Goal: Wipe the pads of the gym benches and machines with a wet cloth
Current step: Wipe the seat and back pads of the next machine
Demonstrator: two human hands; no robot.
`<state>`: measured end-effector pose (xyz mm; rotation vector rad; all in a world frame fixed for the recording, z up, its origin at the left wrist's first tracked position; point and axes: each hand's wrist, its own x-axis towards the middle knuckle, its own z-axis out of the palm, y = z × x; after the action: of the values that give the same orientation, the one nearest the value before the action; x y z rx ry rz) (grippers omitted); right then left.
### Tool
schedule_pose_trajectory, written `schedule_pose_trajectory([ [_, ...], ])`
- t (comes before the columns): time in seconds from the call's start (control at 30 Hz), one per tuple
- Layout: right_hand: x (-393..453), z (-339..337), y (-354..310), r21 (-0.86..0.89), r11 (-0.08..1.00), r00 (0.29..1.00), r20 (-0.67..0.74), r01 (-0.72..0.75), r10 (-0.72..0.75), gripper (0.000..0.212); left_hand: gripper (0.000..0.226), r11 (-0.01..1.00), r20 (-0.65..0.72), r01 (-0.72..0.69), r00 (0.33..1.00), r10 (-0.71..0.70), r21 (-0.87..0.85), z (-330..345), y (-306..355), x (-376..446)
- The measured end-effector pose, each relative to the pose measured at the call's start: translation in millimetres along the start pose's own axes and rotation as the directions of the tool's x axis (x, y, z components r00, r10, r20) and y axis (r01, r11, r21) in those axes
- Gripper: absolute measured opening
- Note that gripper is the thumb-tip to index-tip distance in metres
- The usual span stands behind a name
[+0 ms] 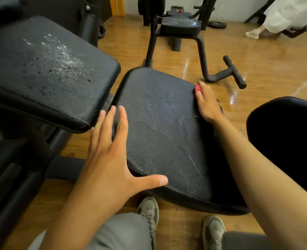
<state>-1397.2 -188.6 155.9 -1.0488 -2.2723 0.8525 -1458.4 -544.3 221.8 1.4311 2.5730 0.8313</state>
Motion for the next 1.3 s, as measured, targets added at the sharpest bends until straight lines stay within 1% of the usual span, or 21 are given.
schedule_pose_trajectory([
  [0.07,-21,-10,17,0.050,0.996,0.997,0.003,-0.074,0.074,0.051,0.151,1.000,0.011,-0.012,1.000,0.012,-0.002,0,-2,0],
  [0.17,-68,-20,16,0.075,0.995,0.994,0.083,-0.073,0.066,0.052,0.147,1.000,0.014,-0.021,1.000,0.021,0.004,0,-2,0],
  [0.3,-170,-33,-9,0.088,0.994,0.981,0.178,0.068,-0.083,0.051,0.149,1.000,0.039,0.007,0.999,-0.008,0.021,-5,5,0],
  [0.37,-229,-38,-28,0.123,0.978,0.965,0.180,0.171,-0.191,0.049,0.150,0.999,0.041,0.014,0.999,-0.016,0.045,-5,7,0],
  [0.43,-271,-39,-47,0.133,0.957,0.940,0.192,0.259,-0.281,0.050,0.150,0.997,0.060,0.020,0.998,-0.025,0.079,-6,9,-1],
  [0.53,-283,-32,-73,0.120,0.920,0.892,0.225,0.373,-0.391,0.047,0.151,0.991,0.091,0.009,0.996,-0.021,0.133,-7,11,-1],
  [0.63,-238,-17,-82,0.106,0.889,0.850,0.262,0.445,-0.457,0.048,0.149,0.993,0.130,0.005,0.991,-0.020,0.115,-11,9,-2],
  [0.67,-213,-11,-75,0.086,0.902,0.862,0.268,0.423,-0.430,0.048,0.148,0.995,0.134,-0.002,0.991,-0.012,0.101,-11,8,-3],
  [0.7,-186,-5,-65,0.068,0.927,0.888,0.270,0.368,-0.372,0.049,0.146,0.996,0.126,-0.010,0.992,-0.002,0.090,-11,7,-4],
  [0.77,-137,-6,-45,0.045,0.981,0.955,0.228,0.186,-0.192,0.051,0.143,0.995,0.090,-0.026,0.996,0.017,0.091,-9,6,-7],
  [0.8,-121,-11,-36,0.032,0.995,0.975,0.203,0.090,-0.095,0.052,0.141,0.994,0.077,-0.032,0.997,0.024,0.100,-8,6,-8],
  [0.87,-108,-23,-26,-0.014,0.999,0.981,0.191,-0.038,0.040,0.054,0.136,0.993,0.046,-0.032,0.999,0.027,0.113,-5,6,-10],
  [0.93,-120,-34,-29,-0.011,0.998,0.976,0.211,-0.059,0.060,0.053,0.131,0.992,0.003,-0.041,0.999,0.041,0.121,-1,6,-14],
  [1.0,-156,-38,-37,0.021,1.000,0.973,0.231,-0.018,0.013,0.051,0.123,0.989,-0.048,-0.057,0.997,0.064,0.134,7,5,-21],
  [1.1,-233,-41,-38,0.051,0.992,0.970,0.211,0.113,-0.122,0.048,0.114,0.976,-0.095,-0.115,0.986,0.134,0.186,18,2,-28],
  [1.13,-258,-43,-36,0.057,0.984,0.967,0.183,0.167,-0.175,0.047,0.113,0.970,-0.102,-0.142,0.981,0.164,0.197,19,0,-29],
  [1.2,-299,-45,-28,0.063,0.967,0.959,0.126,0.248,-0.254,0.048,0.120,0.963,-0.083,-0.178,0.977,0.198,0.202,18,-4,-29],
  [1.3,-327,-46,-10,0.013,0.944,0.940,0.085,0.331,-0.331,0.058,0.127,0.961,-0.056,-0.191,0.977,0.205,0.200,15,-4,-30],
])
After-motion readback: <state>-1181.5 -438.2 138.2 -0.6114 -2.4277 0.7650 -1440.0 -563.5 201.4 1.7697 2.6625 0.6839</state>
